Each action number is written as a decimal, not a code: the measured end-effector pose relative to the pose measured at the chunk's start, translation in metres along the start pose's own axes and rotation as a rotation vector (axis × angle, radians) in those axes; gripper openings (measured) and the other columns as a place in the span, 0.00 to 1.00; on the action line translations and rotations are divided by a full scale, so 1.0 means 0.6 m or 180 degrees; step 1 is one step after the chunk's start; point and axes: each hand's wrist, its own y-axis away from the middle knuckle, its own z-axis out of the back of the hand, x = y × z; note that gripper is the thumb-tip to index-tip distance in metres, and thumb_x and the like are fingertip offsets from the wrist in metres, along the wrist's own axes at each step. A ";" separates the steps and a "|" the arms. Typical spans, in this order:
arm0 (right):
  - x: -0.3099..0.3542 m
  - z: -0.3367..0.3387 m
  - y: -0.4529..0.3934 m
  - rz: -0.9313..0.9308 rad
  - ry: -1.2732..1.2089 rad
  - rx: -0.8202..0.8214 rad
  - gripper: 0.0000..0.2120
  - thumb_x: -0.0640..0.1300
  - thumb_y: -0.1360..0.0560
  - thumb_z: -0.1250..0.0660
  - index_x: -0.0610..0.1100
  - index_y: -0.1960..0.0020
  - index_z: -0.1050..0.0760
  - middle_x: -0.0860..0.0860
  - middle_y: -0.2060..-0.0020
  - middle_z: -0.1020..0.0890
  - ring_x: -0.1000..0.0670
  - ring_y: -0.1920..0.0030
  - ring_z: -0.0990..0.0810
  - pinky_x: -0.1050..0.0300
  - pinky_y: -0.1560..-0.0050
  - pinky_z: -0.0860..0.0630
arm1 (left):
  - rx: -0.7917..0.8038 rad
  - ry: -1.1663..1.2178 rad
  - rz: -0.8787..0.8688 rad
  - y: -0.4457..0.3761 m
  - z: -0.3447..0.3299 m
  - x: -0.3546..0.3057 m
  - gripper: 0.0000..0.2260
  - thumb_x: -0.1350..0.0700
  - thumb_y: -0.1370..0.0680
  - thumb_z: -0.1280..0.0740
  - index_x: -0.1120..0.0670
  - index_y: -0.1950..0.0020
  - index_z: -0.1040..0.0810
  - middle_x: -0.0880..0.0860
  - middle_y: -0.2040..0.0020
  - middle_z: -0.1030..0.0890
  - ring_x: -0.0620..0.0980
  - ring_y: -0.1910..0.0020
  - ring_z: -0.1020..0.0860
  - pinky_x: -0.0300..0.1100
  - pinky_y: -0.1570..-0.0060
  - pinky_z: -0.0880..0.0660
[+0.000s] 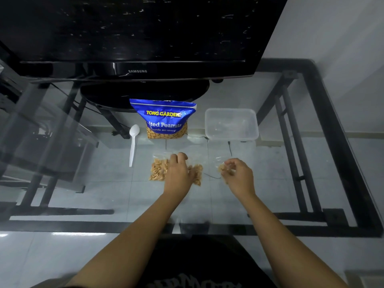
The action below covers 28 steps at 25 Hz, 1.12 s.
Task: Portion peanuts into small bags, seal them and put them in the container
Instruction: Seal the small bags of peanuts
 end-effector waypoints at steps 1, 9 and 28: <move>0.005 0.001 0.007 -0.0073 -0.0418 0.0058 0.11 0.38 0.30 0.28 0.44 0.48 0.24 0.47 0.50 0.20 0.54 0.54 0.21 0.64 0.57 0.22 | 0.0014 0.0349 -0.0003 -0.002 0.004 -0.003 0.13 0.57 0.24 0.33 0.59 0.42 0.29 0.57 0.45 0.25 0.48 0.52 0.27 0.39 0.56 0.30; 0.073 0.012 0.024 -0.0266 -0.2140 0.0233 0.11 0.46 0.26 0.32 0.53 0.46 0.29 0.54 0.51 0.19 0.53 0.53 0.18 0.60 0.59 0.21 | 0.0759 0.2239 0.0135 -0.031 0.044 -0.055 0.02 0.58 0.26 0.30 0.54 0.54 0.19 0.50 0.62 0.19 0.45 0.61 0.20 0.44 0.55 0.20; 0.073 0.014 -0.022 -0.0171 -0.1370 0.0082 0.05 0.45 0.24 0.36 0.49 0.58 0.24 0.52 0.59 0.18 0.51 0.57 0.18 0.58 0.57 0.22 | 0.0916 0.1247 -0.0083 -0.067 0.060 -0.047 0.10 0.49 0.26 0.31 0.56 0.58 0.21 0.54 0.62 0.18 0.38 0.66 0.23 0.31 0.61 0.24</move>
